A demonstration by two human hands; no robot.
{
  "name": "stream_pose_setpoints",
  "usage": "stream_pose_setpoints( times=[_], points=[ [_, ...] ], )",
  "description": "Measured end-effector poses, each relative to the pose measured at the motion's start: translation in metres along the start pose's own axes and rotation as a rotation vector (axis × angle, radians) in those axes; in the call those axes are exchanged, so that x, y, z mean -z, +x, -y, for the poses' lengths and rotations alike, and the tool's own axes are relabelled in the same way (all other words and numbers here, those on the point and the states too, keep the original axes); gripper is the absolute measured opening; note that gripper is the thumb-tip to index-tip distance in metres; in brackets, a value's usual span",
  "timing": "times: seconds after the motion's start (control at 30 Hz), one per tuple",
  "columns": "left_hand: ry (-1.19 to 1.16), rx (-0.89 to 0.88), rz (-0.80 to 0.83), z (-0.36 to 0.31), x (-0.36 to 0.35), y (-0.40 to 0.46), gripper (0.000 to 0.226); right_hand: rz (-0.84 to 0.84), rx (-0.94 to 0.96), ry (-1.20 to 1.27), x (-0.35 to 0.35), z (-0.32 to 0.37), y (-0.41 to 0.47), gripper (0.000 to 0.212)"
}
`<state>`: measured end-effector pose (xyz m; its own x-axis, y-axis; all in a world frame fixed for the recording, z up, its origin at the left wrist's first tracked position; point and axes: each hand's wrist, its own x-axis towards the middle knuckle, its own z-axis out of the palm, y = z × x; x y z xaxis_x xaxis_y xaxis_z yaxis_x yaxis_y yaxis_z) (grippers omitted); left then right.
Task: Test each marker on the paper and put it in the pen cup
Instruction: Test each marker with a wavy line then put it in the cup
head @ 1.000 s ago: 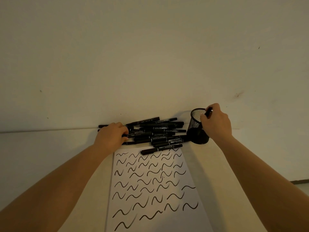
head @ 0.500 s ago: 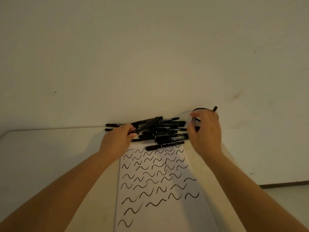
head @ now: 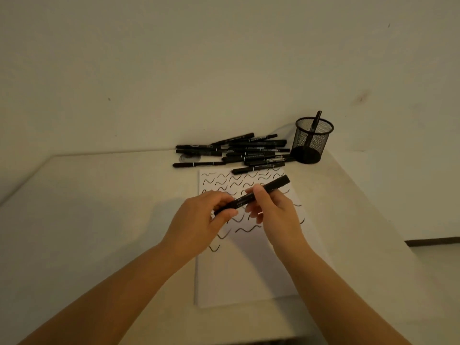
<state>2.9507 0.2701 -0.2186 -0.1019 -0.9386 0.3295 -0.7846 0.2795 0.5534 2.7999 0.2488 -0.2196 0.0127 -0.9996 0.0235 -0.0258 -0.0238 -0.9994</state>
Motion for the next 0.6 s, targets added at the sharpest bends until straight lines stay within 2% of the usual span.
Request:
stream_pose_setpoints(
  times=[0.1,0.17,0.3,0.5,0.6],
  points=[
    [0.032,-0.02,-0.057,-0.001,0.003,-0.017,0.019,-0.028,-0.059,0.156,0.003,-0.001,-0.016,0.022],
    [0.054,-0.052,-0.075,-0.006,0.006,-0.027,0.017,0.026,-0.11,0.234,0.006,-0.001,-0.026,0.023],
    [0.251,-0.252,-0.092,-0.014,0.014,-0.04,0.029,0.214,-0.212,0.24,0.006,0.003,-0.037,0.029],
    [0.376,-0.306,-0.083,-0.016,0.021,-0.054,0.035,0.283,-0.252,0.296,0.004,0.006,-0.04,0.033],
    [0.376,-0.311,-0.023,-0.016,0.024,-0.056,0.038,0.307,-0.229,0.302,0.003,0.005,-0.04,0.039]
  ],
)
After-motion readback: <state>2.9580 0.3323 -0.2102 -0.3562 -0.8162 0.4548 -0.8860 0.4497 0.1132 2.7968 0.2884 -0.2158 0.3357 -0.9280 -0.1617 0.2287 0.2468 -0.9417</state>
